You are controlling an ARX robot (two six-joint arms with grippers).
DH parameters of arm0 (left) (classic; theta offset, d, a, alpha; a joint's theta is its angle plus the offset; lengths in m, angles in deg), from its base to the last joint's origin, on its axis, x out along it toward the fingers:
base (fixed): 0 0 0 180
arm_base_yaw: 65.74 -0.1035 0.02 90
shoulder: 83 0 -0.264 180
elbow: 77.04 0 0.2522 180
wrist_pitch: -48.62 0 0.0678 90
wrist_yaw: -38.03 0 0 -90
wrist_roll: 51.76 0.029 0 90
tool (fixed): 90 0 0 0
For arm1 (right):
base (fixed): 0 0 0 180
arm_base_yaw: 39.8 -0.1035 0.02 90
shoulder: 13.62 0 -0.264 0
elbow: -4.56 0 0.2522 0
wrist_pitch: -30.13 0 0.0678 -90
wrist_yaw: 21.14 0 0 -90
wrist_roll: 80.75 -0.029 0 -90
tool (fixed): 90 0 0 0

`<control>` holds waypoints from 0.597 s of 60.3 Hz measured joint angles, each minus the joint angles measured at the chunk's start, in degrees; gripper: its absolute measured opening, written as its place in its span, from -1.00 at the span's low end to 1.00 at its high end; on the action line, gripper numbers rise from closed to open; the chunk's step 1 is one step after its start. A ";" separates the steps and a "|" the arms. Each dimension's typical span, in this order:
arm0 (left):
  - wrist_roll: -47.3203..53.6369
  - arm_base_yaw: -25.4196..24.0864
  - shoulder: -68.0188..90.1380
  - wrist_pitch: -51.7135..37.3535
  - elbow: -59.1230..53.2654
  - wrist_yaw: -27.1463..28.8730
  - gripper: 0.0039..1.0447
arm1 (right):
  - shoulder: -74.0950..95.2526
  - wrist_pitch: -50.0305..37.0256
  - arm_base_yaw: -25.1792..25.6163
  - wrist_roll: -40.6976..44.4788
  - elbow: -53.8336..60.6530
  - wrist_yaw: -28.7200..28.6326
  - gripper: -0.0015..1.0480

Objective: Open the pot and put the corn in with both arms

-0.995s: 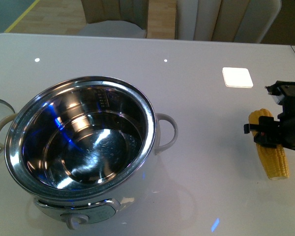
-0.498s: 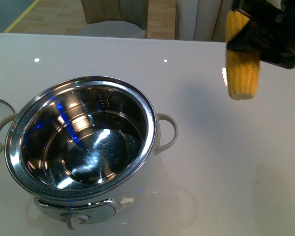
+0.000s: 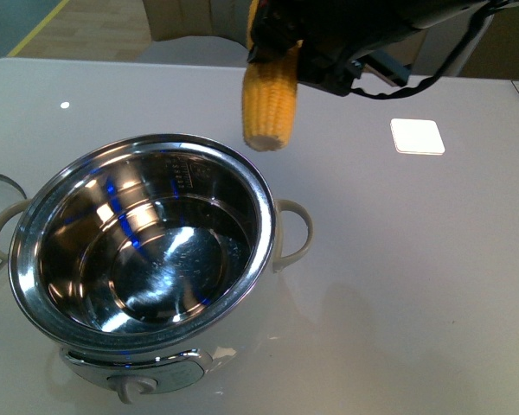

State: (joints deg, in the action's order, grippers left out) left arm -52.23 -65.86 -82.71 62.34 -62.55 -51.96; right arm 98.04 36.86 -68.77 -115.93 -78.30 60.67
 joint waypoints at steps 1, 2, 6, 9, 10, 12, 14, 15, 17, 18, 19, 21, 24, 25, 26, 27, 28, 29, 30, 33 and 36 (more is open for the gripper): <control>0.00 0.00 0.00 0.00 0.00 0.00 0.87 | 0.24 0.04 -0.48 -0.31 -0.28 0.00 -0.57; 0.00 0.00 0.00 0.00 0.00 0.00 0.87 | 0.37 0.04 -0.72 -0.50 -0.42 -0.02 -0.57; 0.00 0.00 0.00 0.00 0.00 0.00 0.87 | 1.14 0.04 -2.10 -1.66 -1.09 -0.33 -0.57; 0.00 0.00 0.00 0.00 0.00 0.00 0.87 | 1.75 0.09 -3.15 -2.38 -1.62 -0.48 -0.57; 0.00 0.00 0.00 0.00 0.00 0.00 0.87 | 1.88 0.09 -3.37 -2.62 -1.73 -0.55 -0.57; 0.00 0.00 0.00 0.00 0.00 0.00 0.87 | 2.25 0.09 -3.93 -2.99 -1.99 -0.72 -0.57; 0.00 0.00 0.00 0.00 0.00 0.00 0.87 | 2.71 0.09 -4.46 -3.30 -2.21 -0.87 -0.57; 0.00 0.00 0.00 0.00 0.00 0.00 0.87 | 2.99 0.15 -4.79 -3.45 -2.34 -0.90 -0.57; 0.00 0.00 0.00 0.00 0.00 0.00 0.87 | 3.45 0.35 -5.22 -3.69 -2.58 -0.92 -0.57; 0.00 0.00 0.00 0.00 0.00 0.00 0.87 | 3.61 0.42 -5.35 -3.80 -2.67 -0.92 -0.57; 0.00 0.00 0.00 0.00 0.00 0.00 0.87 | 3.91 0.52 -5.64 -3.91 -2.80 -0.92 -0.57; 0.00 0.00 0.00 0.00 0.00 0.00 0.87 | 4.35 0.74 -5.99 -4.09 -2.99 -0.96 -0.57; 0.00 0.00 0.00 0.00 0.00 0.00 0.87 | 5.03 1.11 -6.49 -4.24 -3.28 -1.11 -0.57; 0.00 0.00 0.00 0.00 0.00 0.00 0.87 | 5.14 1.18 -6.60 -4.28 -3.34 -1.11 -0.57; 0.00 0.00 0.00 0.00 0.00 0.00 0.87 | 5.40 1.27 -6.73 -4.31 -3.45 -1.18 -0.57; 0.00 0.00 0.00 0.00 0.00 0.00 0.87 | 5.49 1.33 -6.82 -4.35 -3.52 -1.22 -0.57; 0.00 0.00 0.00 0.00 0.00 0.00 0.87 | 5.70 1.42 -6.97 -4.44 -3.63 -1.27 -0.57; 0.00 0.00 0.00 0.00 0.00 0.00 0.87 | 5.79 1.46 -7.06 -4.48 -3.69 -1.29 -0.57; 0.00 0.00 0.00 0.00 0.00 0.00 0.87 | 5.92 1.49 -7.21 -4.55 -3.78 -1.33 -0.57; 0.00 0.00 0.00 0.00 0.00 0.00 0.87 | 6.19 1.51 -7.52 -4.72 -3.91 -1.49 -0.57; 0.00 0.00 0.00 0.00 0.00 0.00 0.87 | 6.47 1.51 -7.96 -4.92 -4.00 -1.90 -0.57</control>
State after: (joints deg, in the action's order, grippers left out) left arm -52.23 -65.86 -82.71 62.34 -62.55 -51.96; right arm 104.51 38.37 -76.73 -120.85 -82.30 58.77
